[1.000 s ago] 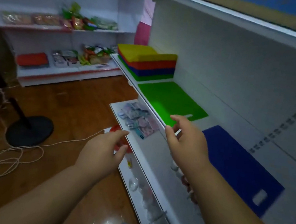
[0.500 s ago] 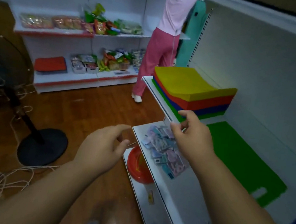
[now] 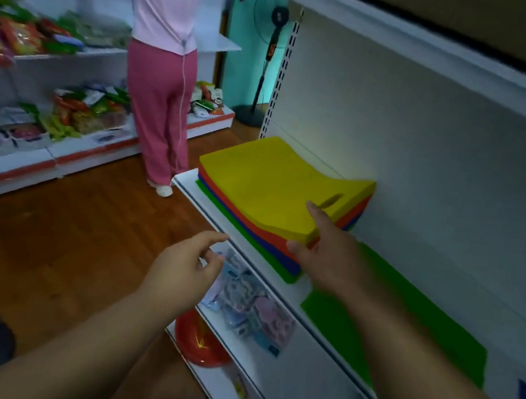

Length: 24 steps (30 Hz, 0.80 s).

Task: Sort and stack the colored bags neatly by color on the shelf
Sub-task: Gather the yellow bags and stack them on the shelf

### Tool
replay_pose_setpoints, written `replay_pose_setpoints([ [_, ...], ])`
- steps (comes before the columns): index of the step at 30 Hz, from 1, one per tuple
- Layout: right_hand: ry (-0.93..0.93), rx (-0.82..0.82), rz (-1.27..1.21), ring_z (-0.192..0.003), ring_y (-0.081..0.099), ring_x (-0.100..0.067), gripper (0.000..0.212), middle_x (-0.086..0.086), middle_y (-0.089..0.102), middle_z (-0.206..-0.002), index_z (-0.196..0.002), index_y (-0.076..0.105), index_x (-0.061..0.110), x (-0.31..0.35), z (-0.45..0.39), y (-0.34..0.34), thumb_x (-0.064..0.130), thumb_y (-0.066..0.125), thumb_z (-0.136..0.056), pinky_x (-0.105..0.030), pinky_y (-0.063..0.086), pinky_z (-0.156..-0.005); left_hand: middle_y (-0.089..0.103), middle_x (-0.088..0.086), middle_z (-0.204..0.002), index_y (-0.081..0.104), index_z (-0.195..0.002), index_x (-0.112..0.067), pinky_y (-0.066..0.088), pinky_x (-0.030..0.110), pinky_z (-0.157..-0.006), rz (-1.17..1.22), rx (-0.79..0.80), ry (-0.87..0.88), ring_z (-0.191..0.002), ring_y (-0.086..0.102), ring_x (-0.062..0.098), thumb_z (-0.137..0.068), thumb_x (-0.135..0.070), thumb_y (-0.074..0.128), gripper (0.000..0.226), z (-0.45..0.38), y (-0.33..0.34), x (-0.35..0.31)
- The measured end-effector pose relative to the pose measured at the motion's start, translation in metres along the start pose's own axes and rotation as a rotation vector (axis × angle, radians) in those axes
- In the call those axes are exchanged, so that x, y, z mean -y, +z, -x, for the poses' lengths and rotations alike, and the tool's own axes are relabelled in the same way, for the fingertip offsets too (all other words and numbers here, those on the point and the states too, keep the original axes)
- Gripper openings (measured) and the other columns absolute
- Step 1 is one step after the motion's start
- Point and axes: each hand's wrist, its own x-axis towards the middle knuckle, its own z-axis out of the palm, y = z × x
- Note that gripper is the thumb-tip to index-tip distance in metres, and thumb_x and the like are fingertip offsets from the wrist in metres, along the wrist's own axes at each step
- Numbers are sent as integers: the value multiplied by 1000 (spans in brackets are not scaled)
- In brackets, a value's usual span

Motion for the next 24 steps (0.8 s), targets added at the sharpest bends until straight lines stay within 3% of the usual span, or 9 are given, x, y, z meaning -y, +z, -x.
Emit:
replay_pose_setpoints([
  [2,45,90,6,-107,63,-20,72,-8,64,-123,-152,27,37,-2,-12,-1,54,59,-90,-32,51,-83,65,4,-86,49,-132,-42,51,43,-59,172,132,-66,-72,62,32,-98,-30,57,37,-23,0,1],
  [4,94,84,-38,-86,67,-9,63,-3,68,-108,-146,39,35,0,-15,0,58,56,-90,-25,51,-68,71,5,-90,43,-135,-41,53,39,-62,357,249,-133,-72,67,30,-98,-29,58,42,-46,-6,-2],
  [6,139,-10,-67,-70,65,-3,50,5,69,-95,-132,54,35,5,-12,0,62,54,-89,-21,46,-58,73,4,-98,41,-134,-39,53,34,-60,564,284,-226,-68,66,27,-98,-26,58,41,-67,-11,-1],
  [9,224,-172,-59,-68,55,-1,31,15,62,-82,-99,66,29,18,-6,3,58,57,-89,-22,36,-55,67,10,-110,46,-137,-31,50,29,-51,788,249,-351,-62,62,21,-99,-29,56,39,-96,-16,16],
  [11,316,-275,-69,-65,52,-4,17,16,54,-73,-88,64,29,27,1,9,46,61,-92,-23,32,-52,63,11,-93,52,-135,-24,47,26,-47,839,225,-383,-56,59,17,-99,-29,55,37,-116,-24,30],
  [14,405,-380,-92,-71,60,-15,4,17,55,-72,-88,62,31,39,24,31,30,65,-91,-22,36,-55,58,11,-67,61,-124,-18,42,26,-52,714,231,-314,-55,52,14,-100,-23,54,25,-136,-43,42],
  [19,478,-522,-107,-83,68,-19,27,5,68,-105,-117,65,34,63,79,58,26,68,-91,-33,55,-74,68,8,-89,69,-110,-21,50,33,-59,450,328,-99,-66,61,19,-94,-16,64,17,-121,-68,56],
  [22,535,-595,-119,-99,65,-16,32,10,64,-115,-124,63,32,78,117,72,26,65,-93,-40,56,-86,67,1,-103,68,-111,-34,55,43,-66,269,484,69,-77,65,27,-92,-17,67,25,-106,-81,60],
  [24,580,-646,-106,-97,63,-14,32,10,64,-116,-126,63,32,84,143,78,25,63,-94,-37,54,-87,65,3,-115,65,-117,-37,50,35,-63,178,609,188,-79,64,21,-93,-17,67,31,-98,-84,59],
])
